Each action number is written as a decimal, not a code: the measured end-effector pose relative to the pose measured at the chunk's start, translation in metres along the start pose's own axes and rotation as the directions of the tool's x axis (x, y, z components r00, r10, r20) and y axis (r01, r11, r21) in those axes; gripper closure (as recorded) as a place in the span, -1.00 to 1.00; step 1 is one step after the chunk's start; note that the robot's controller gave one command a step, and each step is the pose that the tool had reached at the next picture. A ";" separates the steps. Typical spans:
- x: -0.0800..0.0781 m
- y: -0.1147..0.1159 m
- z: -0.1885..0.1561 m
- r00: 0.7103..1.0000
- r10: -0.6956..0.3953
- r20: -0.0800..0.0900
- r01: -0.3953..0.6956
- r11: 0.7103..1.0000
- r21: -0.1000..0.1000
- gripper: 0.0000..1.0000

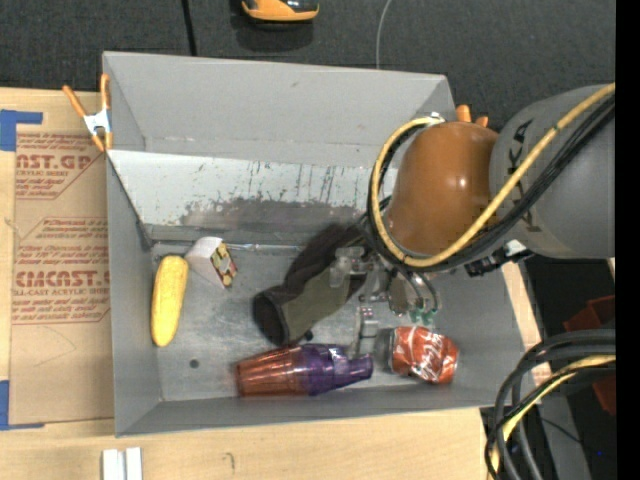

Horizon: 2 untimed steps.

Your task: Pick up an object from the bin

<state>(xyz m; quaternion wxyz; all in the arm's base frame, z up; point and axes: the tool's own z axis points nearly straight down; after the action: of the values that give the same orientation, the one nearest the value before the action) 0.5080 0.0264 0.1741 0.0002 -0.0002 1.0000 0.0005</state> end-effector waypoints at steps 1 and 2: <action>0.002 -0.018 0.047 1.000 0.002 0.008 -0.002 1.000 0.000 -1.00; 0.010 -0.038 0.097 0.997 0.082 -0.010 -0.082 0.997 0.009 1.00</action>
Offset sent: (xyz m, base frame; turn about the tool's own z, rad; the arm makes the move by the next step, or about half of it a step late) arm -0.0100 -0.0326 -0.1041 0.0839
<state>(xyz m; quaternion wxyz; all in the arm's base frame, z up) 0.4985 -0.0110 0.0769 -0.0050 0.0406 0.9992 -0.0039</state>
